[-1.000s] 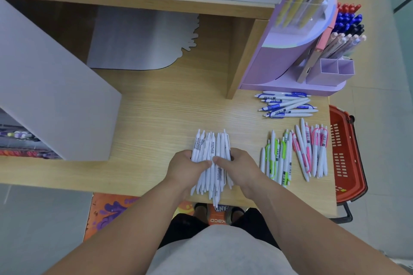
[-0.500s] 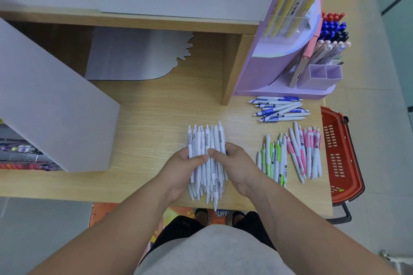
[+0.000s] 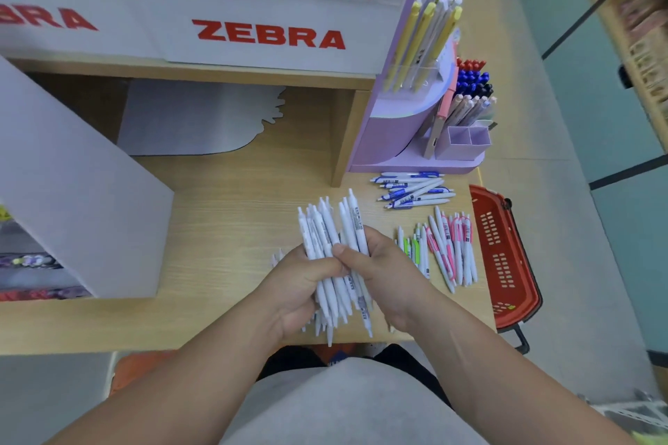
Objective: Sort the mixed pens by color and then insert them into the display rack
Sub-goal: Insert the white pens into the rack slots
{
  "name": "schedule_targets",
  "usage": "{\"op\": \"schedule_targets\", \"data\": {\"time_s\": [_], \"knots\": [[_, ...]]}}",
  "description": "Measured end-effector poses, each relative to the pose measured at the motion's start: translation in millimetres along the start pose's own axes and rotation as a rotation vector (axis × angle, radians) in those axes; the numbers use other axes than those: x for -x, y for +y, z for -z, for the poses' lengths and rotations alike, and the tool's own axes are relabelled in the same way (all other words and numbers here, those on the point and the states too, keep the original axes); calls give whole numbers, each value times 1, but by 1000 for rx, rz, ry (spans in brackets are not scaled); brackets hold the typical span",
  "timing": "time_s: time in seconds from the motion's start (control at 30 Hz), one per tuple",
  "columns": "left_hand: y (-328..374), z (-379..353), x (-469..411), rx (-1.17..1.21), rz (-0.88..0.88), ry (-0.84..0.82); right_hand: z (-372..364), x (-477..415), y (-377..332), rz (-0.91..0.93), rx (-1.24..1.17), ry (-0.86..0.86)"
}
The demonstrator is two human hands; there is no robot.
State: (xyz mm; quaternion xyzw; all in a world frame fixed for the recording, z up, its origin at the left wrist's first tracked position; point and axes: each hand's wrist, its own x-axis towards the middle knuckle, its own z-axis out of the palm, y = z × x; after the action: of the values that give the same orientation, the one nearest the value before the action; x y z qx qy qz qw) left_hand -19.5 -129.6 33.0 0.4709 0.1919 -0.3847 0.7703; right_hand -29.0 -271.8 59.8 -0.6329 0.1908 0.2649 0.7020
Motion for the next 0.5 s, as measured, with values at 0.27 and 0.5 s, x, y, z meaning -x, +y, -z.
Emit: {"op": "schedule_targets", "data": {"time_s": [0.27,0.5], "knots": [[-4,-43,6,129,-11,14,27,31,-19,105,153,112],[0,-80,14,241,-54,73,67,47,-38,102,45,52]]}}
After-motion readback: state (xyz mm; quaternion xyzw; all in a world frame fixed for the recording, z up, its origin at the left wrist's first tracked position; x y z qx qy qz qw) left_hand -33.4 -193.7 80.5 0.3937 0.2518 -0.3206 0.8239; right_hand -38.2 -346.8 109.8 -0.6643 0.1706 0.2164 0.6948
